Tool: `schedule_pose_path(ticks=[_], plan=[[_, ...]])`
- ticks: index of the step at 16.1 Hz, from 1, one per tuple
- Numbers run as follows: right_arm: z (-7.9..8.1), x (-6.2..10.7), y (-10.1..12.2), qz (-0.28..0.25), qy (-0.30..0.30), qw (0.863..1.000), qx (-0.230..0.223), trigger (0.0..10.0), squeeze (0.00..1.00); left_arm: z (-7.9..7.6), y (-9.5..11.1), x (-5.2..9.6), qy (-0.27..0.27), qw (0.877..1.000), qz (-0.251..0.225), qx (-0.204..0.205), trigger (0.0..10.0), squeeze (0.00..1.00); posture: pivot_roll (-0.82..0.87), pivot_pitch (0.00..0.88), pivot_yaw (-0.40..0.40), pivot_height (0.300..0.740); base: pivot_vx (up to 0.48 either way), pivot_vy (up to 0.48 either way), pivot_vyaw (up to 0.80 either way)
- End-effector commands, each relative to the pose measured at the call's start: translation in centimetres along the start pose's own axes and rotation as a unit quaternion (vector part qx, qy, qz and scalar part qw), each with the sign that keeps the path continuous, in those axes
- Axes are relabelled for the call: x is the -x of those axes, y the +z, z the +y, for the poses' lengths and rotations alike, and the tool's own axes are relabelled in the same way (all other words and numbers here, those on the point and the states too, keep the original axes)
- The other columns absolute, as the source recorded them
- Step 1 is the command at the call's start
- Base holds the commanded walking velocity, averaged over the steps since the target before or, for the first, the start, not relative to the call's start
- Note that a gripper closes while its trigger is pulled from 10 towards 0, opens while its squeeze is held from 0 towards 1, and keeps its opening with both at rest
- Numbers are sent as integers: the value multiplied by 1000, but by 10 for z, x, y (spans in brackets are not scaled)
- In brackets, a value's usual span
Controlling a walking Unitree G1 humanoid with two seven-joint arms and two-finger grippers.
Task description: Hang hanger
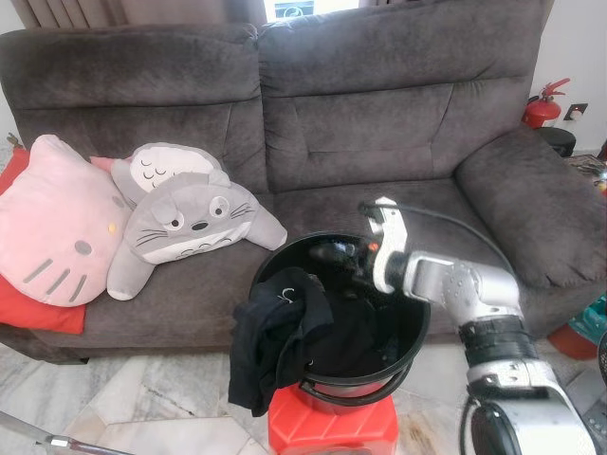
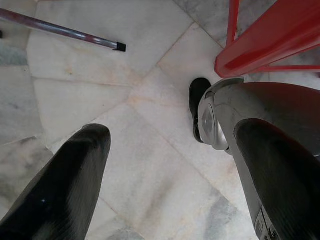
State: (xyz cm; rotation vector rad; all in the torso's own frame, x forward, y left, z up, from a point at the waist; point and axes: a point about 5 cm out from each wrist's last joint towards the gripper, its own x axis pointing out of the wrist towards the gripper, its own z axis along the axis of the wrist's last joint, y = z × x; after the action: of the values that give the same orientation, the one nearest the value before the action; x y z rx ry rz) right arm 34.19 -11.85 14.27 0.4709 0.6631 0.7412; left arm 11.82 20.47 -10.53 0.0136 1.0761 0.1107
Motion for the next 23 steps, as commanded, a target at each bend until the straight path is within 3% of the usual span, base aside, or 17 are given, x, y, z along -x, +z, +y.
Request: schedule_pose_path(ticks=[1,4,9,14,20,21,23], plan=[[1,2,1,8,-13,1000,8,10000,1000,2,-5,1,-2,1000,13,-8,10000,0,-158,13,79,740,0,0,0],[-14,7,-5,59,-50,997,10,10000,1000,3,-5,1,-2,1000,13,-8,10000,0,-164,20,78,740,0,0,0],[-14,5,-8,108,-46,992,46,10000,1000,2,-6,1,-3,1000,14,-9,10000,0,-167,21,72,740,0,0,0],[-17,11,8,106,-50,991,66,10000,1000,0,-6,1,-7,1000,15,-7,10000,0,-178,15,64,740,0,0,0],[-14,6,18,86,-45,994,47,10000,1000,-1,-7,1,-8,1000,15,-7,10000,0,-175,9,60,740,0,0,0],[-12,3,17,87,-41,994,41,10000,0,-1,-7,1,-8,1000,15,-7,10000,0,-174,8,60,740,0,0,0],[-12,2,17,87,-41,995,41,10000,0,-1,-7,1,-8,1000,15,-7,10000,0,-174,8,60,740,0,0,0]])
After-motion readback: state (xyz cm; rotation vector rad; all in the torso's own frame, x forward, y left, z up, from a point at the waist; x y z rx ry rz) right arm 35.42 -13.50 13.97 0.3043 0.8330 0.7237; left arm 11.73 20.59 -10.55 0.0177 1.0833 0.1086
